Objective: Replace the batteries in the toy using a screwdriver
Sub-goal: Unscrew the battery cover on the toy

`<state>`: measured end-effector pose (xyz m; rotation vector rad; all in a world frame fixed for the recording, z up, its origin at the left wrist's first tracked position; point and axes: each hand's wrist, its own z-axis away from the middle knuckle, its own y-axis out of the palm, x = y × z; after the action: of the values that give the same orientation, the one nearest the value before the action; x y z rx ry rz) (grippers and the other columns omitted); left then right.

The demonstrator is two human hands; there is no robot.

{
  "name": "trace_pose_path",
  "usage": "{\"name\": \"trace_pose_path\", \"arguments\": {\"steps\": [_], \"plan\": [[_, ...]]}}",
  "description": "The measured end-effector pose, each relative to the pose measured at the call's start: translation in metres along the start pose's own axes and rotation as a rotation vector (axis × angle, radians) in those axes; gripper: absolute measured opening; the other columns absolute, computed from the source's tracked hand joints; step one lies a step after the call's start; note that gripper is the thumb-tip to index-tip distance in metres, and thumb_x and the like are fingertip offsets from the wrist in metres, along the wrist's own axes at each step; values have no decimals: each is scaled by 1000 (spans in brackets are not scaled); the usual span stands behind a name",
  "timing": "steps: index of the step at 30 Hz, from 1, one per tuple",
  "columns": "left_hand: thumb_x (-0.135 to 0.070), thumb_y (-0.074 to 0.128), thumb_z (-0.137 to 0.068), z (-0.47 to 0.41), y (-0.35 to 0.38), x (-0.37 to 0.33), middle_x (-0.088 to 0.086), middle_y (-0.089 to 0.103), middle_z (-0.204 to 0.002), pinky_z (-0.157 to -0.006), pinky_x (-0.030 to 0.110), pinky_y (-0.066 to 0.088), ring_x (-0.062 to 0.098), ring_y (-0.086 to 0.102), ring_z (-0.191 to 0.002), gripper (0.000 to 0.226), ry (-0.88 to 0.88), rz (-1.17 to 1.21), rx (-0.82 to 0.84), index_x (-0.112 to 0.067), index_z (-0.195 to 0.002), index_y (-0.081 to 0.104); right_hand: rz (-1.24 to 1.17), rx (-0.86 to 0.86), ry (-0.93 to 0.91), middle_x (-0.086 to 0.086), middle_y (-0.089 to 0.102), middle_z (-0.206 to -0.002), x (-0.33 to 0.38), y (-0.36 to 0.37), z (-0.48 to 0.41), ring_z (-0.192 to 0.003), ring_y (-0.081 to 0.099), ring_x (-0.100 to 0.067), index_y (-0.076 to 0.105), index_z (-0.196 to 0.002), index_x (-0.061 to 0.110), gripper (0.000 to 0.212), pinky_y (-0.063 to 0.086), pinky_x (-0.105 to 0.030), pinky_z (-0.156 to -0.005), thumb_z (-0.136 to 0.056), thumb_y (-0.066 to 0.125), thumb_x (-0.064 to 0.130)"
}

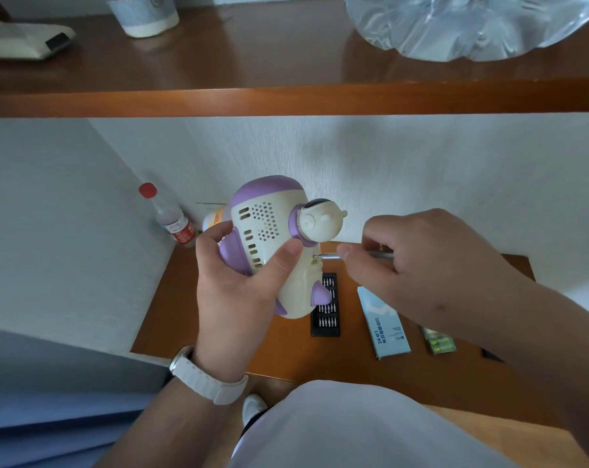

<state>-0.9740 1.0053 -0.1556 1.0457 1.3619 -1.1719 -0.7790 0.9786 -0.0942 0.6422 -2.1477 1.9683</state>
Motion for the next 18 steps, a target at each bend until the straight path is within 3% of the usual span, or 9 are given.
{"name": "trace_pose_path", "arguments": {"steps": [4, 8, 11, 13, 16, 18], "plan": [[-58, 83, -54, 1, 0, 0, -13, 69, -105, -72, 43, 64, 13, 73, -99, 74, 12, -9, 8, -37, -114, 46, -22, 15, -10, 4, 30, -43, -2, 0, 0, -38, 30, -13, 37, -54, 21, 46, 18, -19, -44, -87, 38, 54], [-59, 83, -54, 1, 1, 1, -15, 69, -103, -72, 43, 64, 11, 73, -96, 76, 23, -30, 8, -36, -116, 45, -52, 44, -18, 5, 34, -44, -6, 0, 1, -40, 34, -13, 41, -58, 22, 44, 19, -18, -43, -86, 38, 56], [-59, 82, -54, 2, 2, 1, -18, 69, -103, -71, 40, 64, 10, 73, -95, 74, 27, -28, 15, -37, -114, 45, -107, 61, -4, 5, 44, -49, -9, -1, 0, -51, 47, -10, 50, -65, 24, 40, 32, -20, -43, -83, 39, 59], [-58, 82, -53, 2, 3, 1, -20, 69, -102, -71, 37, 64, 9, 73, -95, 73, 31, -21, 18, -37, -113, 45, -161, 65, 2, 6, 47, -52, -11, -1, 0, -63, 51, -1, 50, -68, 27, 35, 41, -17, -55, -82, 41, 58], [-59, 82, -53, 2, 5, 1, -20, 69, -102, -71, 36, 63, 9, 73, -95, 74, 30, -16, 19, -37, -113, 45, -165, 70, -1, 7, 50, -55, -13, -2, 1, -64, 52, -6, 48, -71, 28, 28, 33, -18, -45, -82, 46, 54], [-60, 82, -54, 2, 6, 1, -20, 69, -103, -70, 36, 63, 9, 73, -95, 74, 35, -18, 18, -38, -114, 45, -174, 60, -4, 6, 52, -56, -13, -3, 1, -60, 50, -11, 48, -73, 28, 22, 31, -18, -47, -84, 54, 47]]}}
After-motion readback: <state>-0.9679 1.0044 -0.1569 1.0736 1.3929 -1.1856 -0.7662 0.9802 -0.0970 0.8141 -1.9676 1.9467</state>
